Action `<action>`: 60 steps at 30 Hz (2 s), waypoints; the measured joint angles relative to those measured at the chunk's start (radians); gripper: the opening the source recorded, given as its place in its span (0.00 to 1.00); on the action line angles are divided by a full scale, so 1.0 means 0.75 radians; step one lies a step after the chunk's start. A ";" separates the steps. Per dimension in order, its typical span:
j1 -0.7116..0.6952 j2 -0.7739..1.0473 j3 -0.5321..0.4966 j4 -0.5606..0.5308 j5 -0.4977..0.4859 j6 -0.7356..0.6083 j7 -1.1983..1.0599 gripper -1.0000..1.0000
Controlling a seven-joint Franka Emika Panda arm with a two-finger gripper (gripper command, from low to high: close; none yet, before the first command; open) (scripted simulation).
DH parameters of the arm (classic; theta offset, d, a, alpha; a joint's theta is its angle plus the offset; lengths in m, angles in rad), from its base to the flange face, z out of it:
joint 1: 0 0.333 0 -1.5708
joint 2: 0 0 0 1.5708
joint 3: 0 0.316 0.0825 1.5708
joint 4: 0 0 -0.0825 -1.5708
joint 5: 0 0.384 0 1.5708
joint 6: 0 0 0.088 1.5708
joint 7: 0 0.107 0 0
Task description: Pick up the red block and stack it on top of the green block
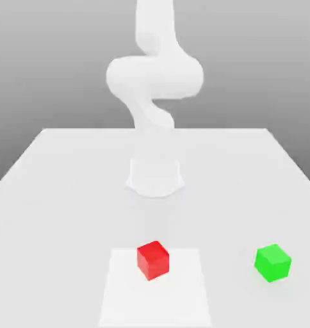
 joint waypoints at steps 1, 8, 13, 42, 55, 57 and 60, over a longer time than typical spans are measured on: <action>0.018 0.048 -0.022 -0.035 0.010 0.032 -0.042 0.50; 0.131 0.375 -0.140 -0.270 0.059 0.243 -0.314 0.50; 0.183 0.621 -0.183 -0.445 0.068 0.403 -0.499 0.50; 0.137 1.079 -0.129 -0.619 0.038 0.744 -0.698 0.00; 0.581 0.969 0.079 -0.418 -0.033 0.426 -1.032 0.00; 0.662 0.994 0.146 -0.365 -0.026 0.396 -1.125 0.00; 0.684 1.108 0.147 -0.340 -0.039 0.486 -1.148 0.00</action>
